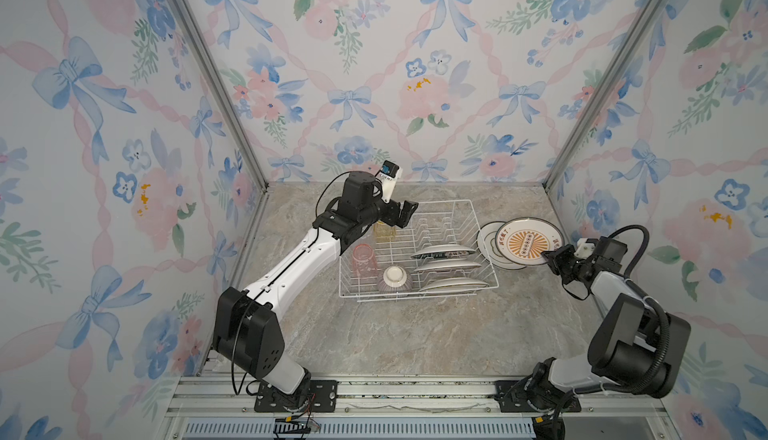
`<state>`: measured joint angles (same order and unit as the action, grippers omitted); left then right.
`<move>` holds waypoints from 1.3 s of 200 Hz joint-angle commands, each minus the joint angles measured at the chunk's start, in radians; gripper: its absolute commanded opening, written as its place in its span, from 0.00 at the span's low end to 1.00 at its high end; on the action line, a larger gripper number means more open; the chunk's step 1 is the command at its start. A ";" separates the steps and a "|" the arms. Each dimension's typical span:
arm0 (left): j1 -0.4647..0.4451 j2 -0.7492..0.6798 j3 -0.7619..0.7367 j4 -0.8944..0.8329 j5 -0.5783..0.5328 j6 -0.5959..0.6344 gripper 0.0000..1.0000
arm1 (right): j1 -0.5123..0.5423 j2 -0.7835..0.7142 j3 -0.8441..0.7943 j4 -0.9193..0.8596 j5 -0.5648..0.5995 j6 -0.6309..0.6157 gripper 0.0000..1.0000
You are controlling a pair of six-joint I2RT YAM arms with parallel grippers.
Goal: Unload the mixed dishes from the dish rack
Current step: 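Lower the sunburst plate onto the teal-rimmed plate with the right gripper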
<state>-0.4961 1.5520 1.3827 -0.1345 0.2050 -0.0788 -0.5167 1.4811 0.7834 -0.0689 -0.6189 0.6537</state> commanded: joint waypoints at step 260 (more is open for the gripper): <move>0.020 0.023 -0.025 0.018 0.027 -0.013 0.98 | 0.186 0.336 0.131 0.266 -0.072 0.088 0.00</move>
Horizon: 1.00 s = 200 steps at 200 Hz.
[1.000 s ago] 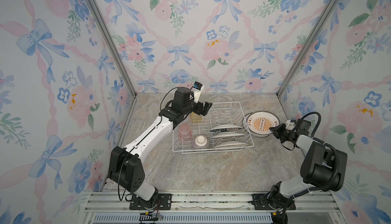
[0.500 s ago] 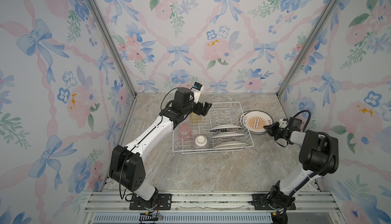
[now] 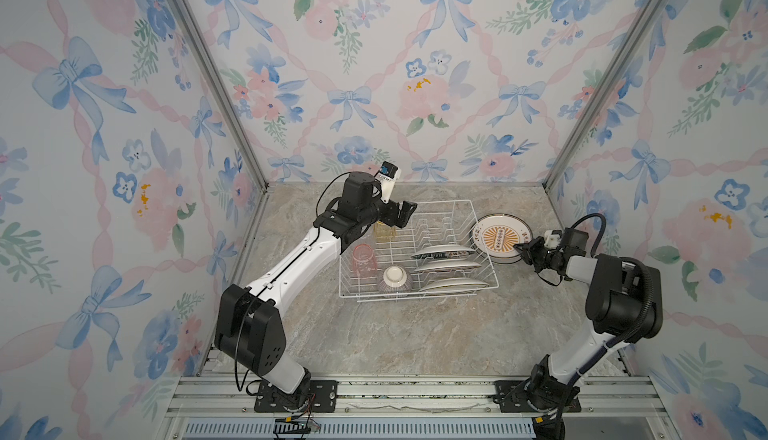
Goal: Unload the mixed dishes from the dish rack
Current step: 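Lower the sunburst plate onto the teal-rimmed plate with the right gripper, then open and raise the right gripper while the left gripper reaches into the rack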
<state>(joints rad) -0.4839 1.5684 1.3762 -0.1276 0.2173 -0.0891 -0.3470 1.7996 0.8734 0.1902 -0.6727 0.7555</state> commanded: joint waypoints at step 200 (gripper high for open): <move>0.008 -0.001 -0.035 0.010 0.056 0.009 0.98 | 0.027 -0.182 0.124 -0.549 0.279 -0.360 0.51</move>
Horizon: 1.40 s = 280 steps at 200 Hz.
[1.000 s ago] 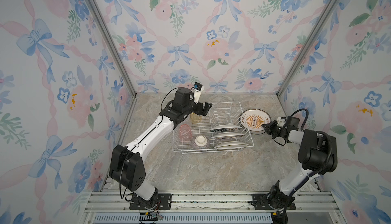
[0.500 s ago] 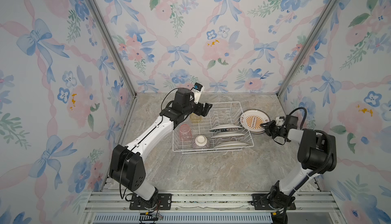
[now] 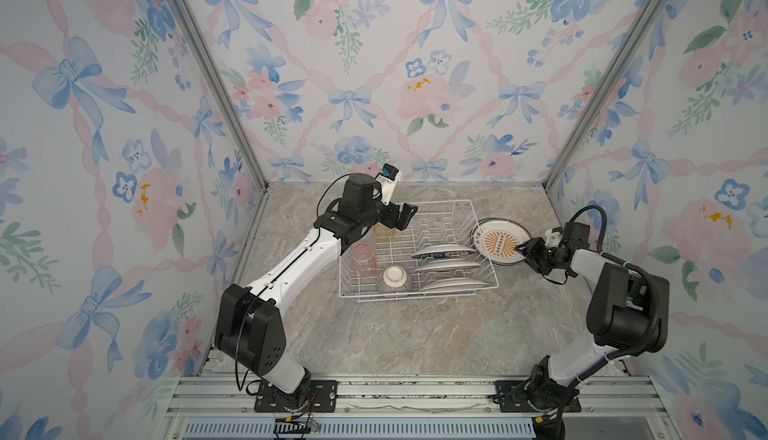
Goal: Unload the mixed dishes from the dish rack
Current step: 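Open and raise the right gripper while the left gripper reaches into the rack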
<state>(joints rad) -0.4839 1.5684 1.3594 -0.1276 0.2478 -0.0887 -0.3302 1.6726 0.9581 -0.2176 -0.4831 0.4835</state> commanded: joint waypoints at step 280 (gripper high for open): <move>-0.323 0.021 -0.135 -0.043 -0.453 0.441 0.94 | 0.142 -0.462 0.065 -0.242 0.139 -0.131 0.50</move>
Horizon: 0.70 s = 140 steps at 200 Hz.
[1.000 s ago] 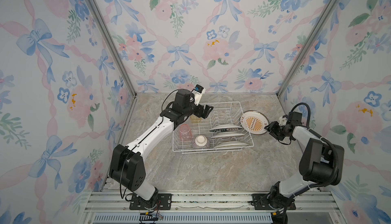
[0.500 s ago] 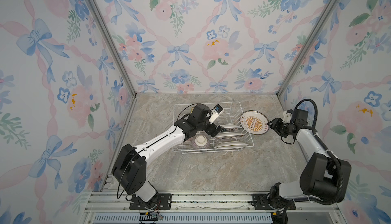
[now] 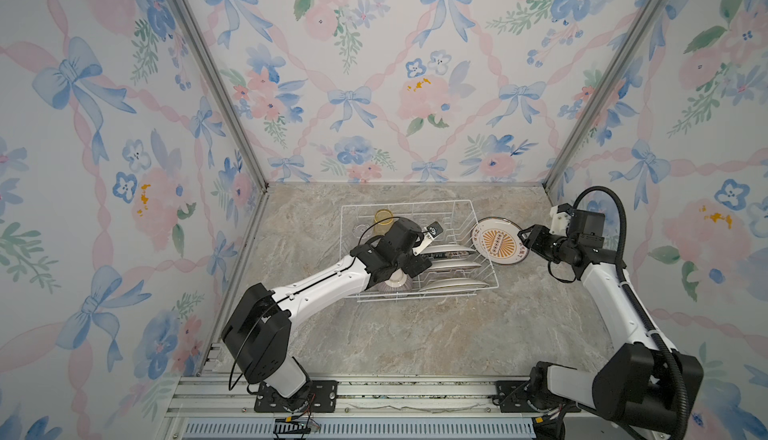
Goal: Unload the mixed dishes from the dish rack
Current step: 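Open and raise the right gripper while the left gripper reaches into the rack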
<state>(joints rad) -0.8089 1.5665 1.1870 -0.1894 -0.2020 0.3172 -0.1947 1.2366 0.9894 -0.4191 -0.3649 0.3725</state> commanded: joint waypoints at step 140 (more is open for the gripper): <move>-0.001 0.111 0.093 0.019 0.079 0.108 0.82 | 0.006 -0.031 0.036 -0.041 0.023 -0.023 0.50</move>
<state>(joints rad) -0.8089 1.6478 1.2499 -0.1802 -0.1421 0.3939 -0.1951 1.2190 0.9901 -0.4385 -0.3504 0.3717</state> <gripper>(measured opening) 0.828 0.498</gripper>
